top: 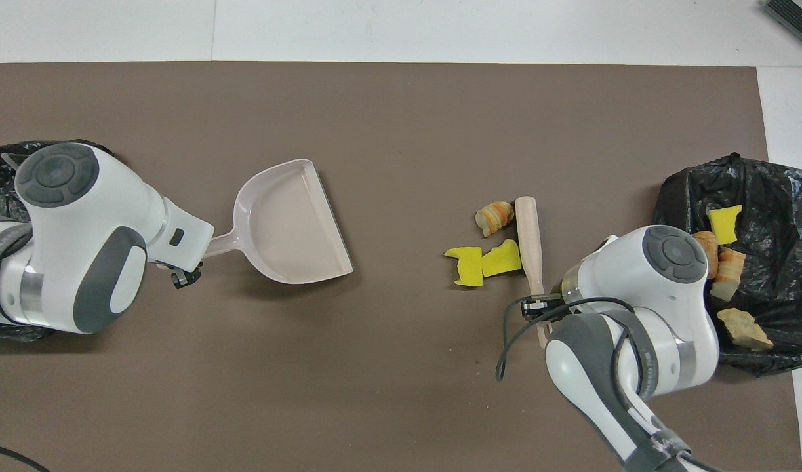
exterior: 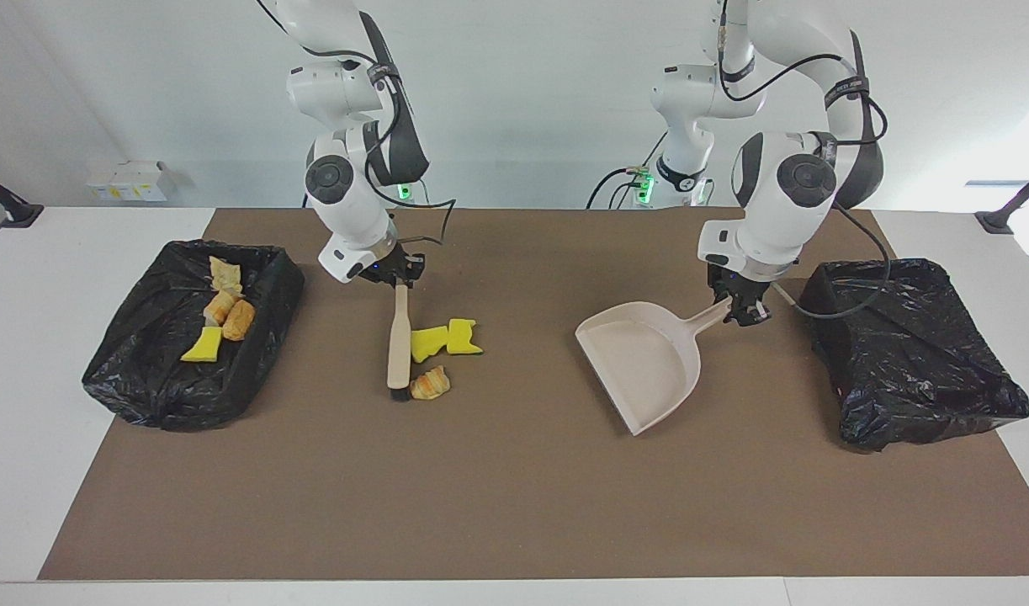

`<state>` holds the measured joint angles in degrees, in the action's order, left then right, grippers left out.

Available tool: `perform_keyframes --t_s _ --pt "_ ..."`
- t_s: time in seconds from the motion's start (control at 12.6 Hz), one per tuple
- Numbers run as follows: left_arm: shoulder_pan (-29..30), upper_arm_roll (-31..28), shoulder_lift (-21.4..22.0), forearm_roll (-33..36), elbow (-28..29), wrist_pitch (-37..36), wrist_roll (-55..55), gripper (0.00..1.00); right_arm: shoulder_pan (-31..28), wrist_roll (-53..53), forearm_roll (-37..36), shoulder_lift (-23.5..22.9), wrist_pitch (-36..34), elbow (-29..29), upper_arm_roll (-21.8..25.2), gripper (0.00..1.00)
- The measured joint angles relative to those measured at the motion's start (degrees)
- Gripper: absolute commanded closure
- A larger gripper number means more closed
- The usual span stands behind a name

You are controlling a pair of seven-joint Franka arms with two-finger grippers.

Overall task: Sweep and dump trash in bin
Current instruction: 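Set the dustpan beside the pieces while the right gripper positions the brush, then sweep the bread and sponge pieces into the dustpan with the right gripper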

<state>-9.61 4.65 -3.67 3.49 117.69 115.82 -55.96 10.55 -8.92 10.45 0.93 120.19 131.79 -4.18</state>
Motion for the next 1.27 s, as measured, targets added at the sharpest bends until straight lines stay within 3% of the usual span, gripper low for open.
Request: perform_keyframes --t_s 0.32,0.8,1.27 --pt "-5.16 0.38 1.78 0.00 6.07 5.90 2.04 1.00 0.94 -1.45 1.61 -0.29 0.00 -0.38 -0.04 1.00" --pt "-6.70 0.38 2.37 0.00 7.59 6.95 5.39 1.00 4.28 -8.30 3.59 -1.87 0.06 -1.92 -0.13 1.00" --pt "-6.70 0.37 2.45 -0.01 7.78 7.08 5.94 1.00 7.21 -8.61 3.86 -3.83 0.07 -4.00 -0.22 1.00"
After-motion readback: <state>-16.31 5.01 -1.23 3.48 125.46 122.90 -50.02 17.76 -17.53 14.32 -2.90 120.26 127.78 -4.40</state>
